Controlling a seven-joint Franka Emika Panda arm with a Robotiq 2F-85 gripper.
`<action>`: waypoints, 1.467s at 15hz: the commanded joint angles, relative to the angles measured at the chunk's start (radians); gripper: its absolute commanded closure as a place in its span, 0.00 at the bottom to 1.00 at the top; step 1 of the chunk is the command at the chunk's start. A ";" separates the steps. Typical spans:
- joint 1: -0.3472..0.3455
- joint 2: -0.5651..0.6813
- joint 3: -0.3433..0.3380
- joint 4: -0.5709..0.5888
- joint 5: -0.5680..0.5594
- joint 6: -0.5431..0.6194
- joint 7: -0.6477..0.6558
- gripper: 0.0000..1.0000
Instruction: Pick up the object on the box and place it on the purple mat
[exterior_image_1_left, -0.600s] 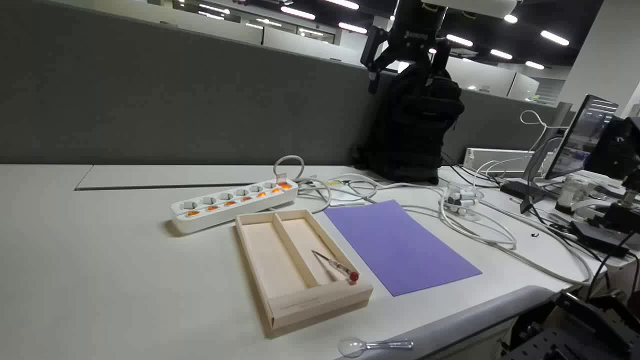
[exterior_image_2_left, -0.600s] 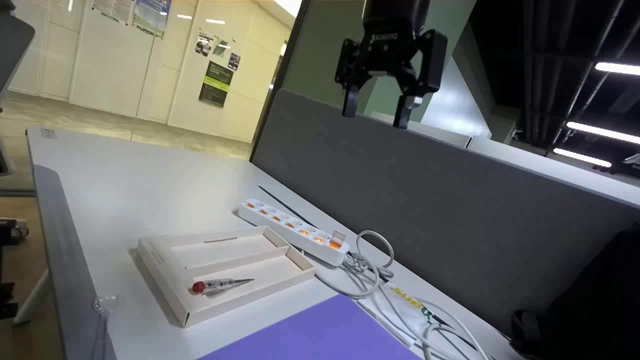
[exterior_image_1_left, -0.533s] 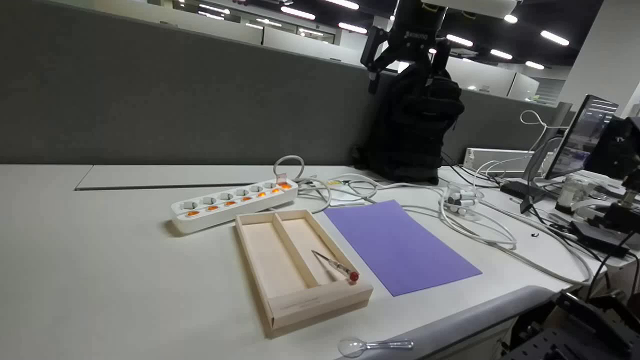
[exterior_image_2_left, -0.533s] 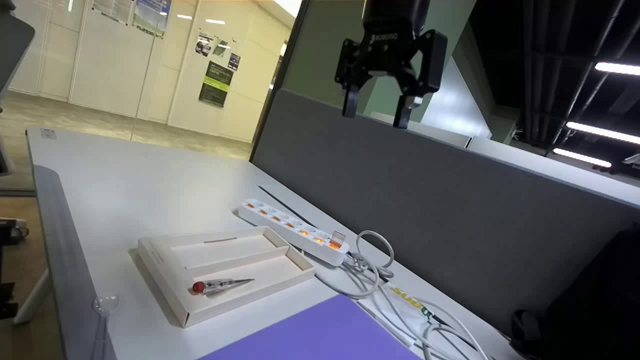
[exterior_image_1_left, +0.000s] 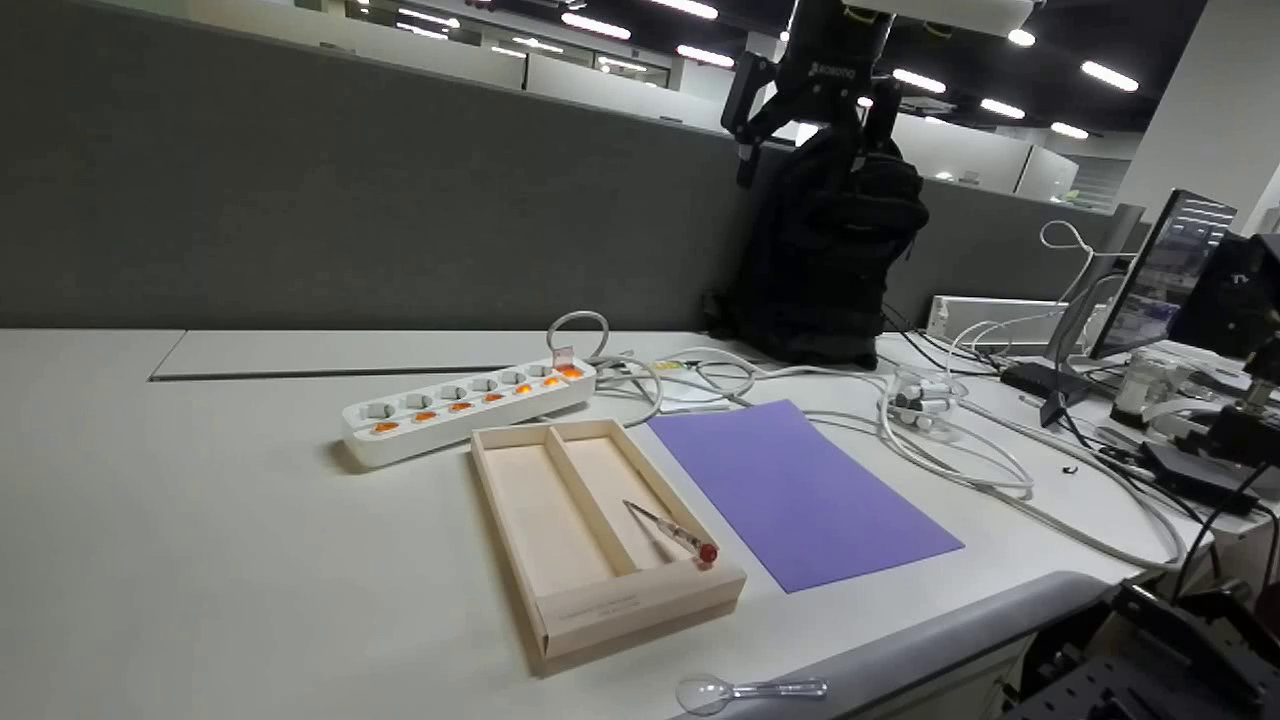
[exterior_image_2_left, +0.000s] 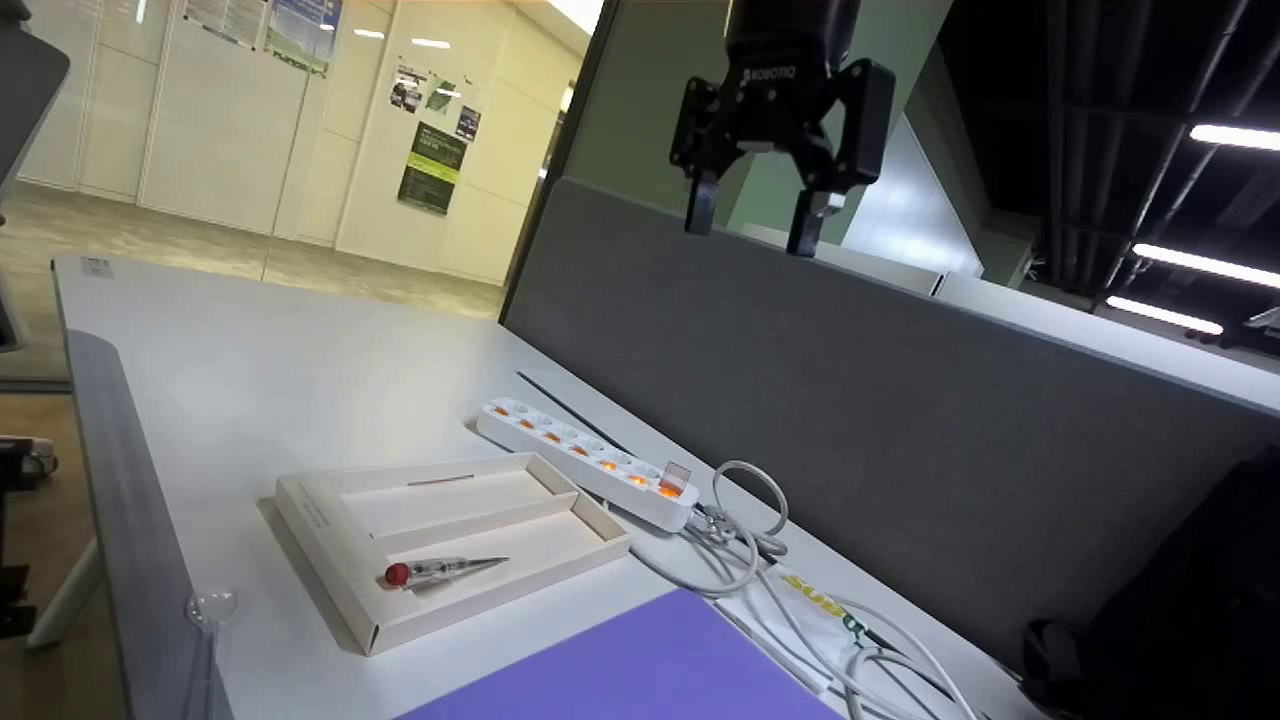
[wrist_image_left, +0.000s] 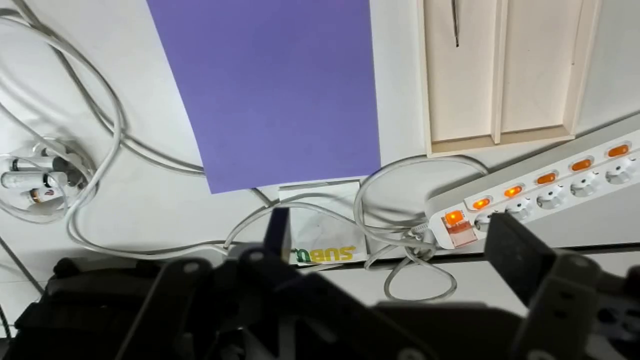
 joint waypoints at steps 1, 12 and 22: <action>0.012 0.000 -0.012 0.002 -0.005 -0.003 0.003 0.00; 0.141 0.193 -0.005 -0.035 0.162 0.011 -0.146 0.00; 0.190 0.336 0.032 -0.168 0.054 0.214 -0.120 0.00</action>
